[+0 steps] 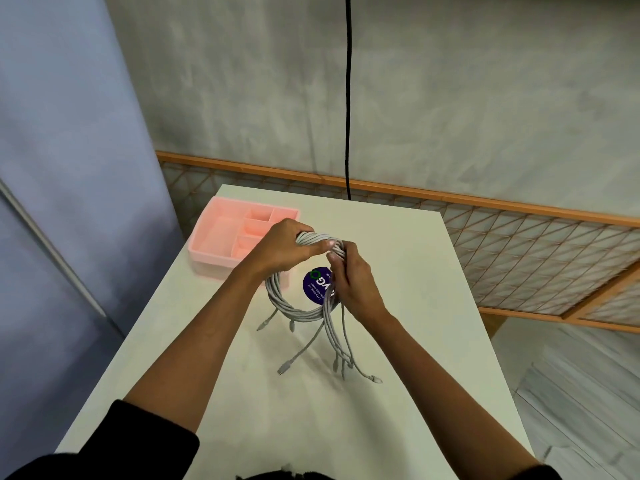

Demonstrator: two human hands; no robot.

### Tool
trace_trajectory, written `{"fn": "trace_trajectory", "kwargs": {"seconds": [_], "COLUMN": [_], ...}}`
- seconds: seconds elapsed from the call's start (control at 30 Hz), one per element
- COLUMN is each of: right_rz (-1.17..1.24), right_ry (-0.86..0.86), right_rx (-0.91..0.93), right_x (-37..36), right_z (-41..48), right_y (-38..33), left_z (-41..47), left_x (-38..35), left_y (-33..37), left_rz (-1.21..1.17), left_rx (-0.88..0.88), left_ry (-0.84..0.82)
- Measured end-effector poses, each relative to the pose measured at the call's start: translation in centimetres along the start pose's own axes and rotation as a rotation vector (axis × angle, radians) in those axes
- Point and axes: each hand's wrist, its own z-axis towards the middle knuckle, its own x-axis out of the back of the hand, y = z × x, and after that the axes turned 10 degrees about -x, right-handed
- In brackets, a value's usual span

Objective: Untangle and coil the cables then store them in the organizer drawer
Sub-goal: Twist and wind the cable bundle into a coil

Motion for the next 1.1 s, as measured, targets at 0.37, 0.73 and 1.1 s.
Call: {"fn": "trace_trajectory", "kwargs": {"seconds": [0.37, 0.73, 1.1], "right_rz": [0.463, 0.281, 0.439], "right_ry": [-0.251, 0.062, 0.0], "right_rx": [-0.152, -0.077, -0.093], "right_x": [1.0, 2.9, 4.0], "right_z": [0.8, 3.3, 3.8], "right_y": [-1.9, -3.5, -3.8], "left_z": [-0.5, -3.1, -3.2], "left_x": [1.2, -1.6, -2.8], "left_y": [-0.1, -5.3, -1.8], "left_rz": [-0.06, -0.655, -0.506], "left_rx": [-0.029, 0.135, 0.111], "left_ry": [-0.007, -0.142, -0.14]}}
